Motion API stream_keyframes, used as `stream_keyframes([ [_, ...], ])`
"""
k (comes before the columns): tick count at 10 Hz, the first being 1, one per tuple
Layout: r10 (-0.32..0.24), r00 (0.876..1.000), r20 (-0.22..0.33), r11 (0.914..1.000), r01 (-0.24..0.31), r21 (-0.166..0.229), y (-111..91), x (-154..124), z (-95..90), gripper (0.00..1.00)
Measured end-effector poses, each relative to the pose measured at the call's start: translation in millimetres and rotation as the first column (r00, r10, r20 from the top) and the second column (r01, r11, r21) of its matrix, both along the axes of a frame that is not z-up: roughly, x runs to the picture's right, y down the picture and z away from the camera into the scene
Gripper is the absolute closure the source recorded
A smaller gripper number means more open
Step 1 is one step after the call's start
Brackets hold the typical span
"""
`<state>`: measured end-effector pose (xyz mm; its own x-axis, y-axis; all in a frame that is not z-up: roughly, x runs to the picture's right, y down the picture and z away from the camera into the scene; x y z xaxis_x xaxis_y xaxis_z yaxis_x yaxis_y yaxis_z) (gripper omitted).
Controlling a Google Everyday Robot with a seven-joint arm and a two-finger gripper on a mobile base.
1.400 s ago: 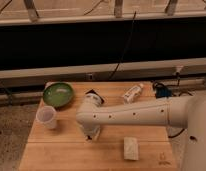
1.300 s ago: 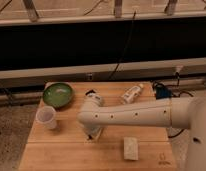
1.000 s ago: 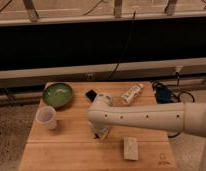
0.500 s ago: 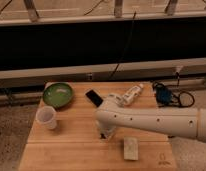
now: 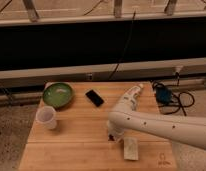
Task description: Place the pepper on the white sponge
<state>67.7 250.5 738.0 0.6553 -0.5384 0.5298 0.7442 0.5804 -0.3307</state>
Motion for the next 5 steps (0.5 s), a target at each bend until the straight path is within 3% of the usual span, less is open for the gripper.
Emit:
stream_keyframes([
  [5,0.036,0.999,-0.008,0.9993,-0.036,-0.004,7.7,18.4,-6.3,1.00],
])
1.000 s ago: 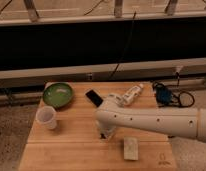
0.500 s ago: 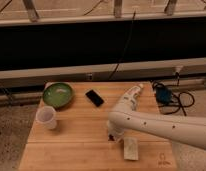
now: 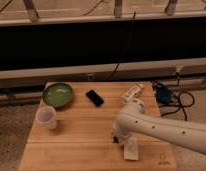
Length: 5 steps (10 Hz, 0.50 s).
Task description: Place the pepper on the white sponge
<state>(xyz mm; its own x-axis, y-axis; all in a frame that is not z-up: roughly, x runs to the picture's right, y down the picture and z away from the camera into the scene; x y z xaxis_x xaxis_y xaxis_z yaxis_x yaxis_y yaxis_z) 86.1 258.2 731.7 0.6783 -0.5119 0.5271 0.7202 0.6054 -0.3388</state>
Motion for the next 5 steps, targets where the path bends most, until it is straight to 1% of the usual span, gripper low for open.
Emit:
stream_keyframes([
  [3,0.025,1.000,-0.015,0.9997,-0.025,-0.007,2.4,15.5,-3.8,1.00],
  [5,0.029,0.999,-0.016,0.9995,-0.029,-0.008,2.2,15.6,-5.2,1.00],
])
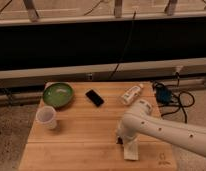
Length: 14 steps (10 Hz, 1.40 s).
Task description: Place the pepper on the white sponge
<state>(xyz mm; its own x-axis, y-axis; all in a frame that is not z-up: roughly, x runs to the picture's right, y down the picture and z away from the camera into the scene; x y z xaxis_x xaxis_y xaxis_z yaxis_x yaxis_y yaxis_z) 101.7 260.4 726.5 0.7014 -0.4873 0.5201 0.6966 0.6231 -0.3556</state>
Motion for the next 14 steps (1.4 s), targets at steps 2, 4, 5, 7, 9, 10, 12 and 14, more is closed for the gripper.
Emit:
stream_keyframes([
  [2,0.012,1.000,-0.005,0.9999,-0.012,0.000,3.2,6.9,-1.3,1.00],
  [4,0.020,1.000,-0.009,0.9998,-0.020,-0.002,3.9,10.5,-1.3,1.00],
  [5,0.024,1.000,-0.009,0.9997,-0.024,-0.003,4.0,10.9,-1.2,1.00],
  [7,0.035,0.999,-0.015,0.9994,-0.035,-0.004,5.3,16.3,-0.7,1.00],
  [9,0.039,0.999,-0.015,0.9992,-0.039,-0.005,4.9,16.6,-0.1,1.00],
  [10,0.041,0.999,-0.015,0.9991,-0.042,-0.006,5.5,17.1,0.1,1.00],
  [12,0.049,0.999,-0.019,0.9988,-0.049,-0.007,5.6,20.6,0.9,1.00],
  [14,0.056,0.998,-0.024,0.9984,-0.056,-0.007,5.5,24.0,1.7,1.00],
])
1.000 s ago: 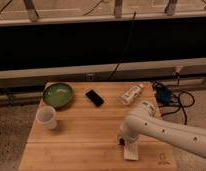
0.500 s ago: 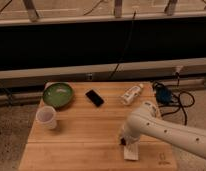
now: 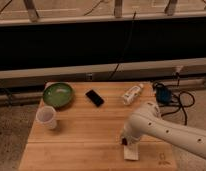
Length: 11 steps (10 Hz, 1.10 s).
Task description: Place the pepper on the white sponge
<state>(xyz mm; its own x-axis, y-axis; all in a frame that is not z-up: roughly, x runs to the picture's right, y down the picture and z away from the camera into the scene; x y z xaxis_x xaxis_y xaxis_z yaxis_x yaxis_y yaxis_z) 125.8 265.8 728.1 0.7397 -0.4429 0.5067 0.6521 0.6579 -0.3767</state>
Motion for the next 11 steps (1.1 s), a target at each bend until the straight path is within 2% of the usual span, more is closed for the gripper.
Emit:
stream_keyframes([
  [11,0.029,0.999,-0.014,0.9996,-0.029,-0.008,-0.1,11.0,2.6,1.00],
])
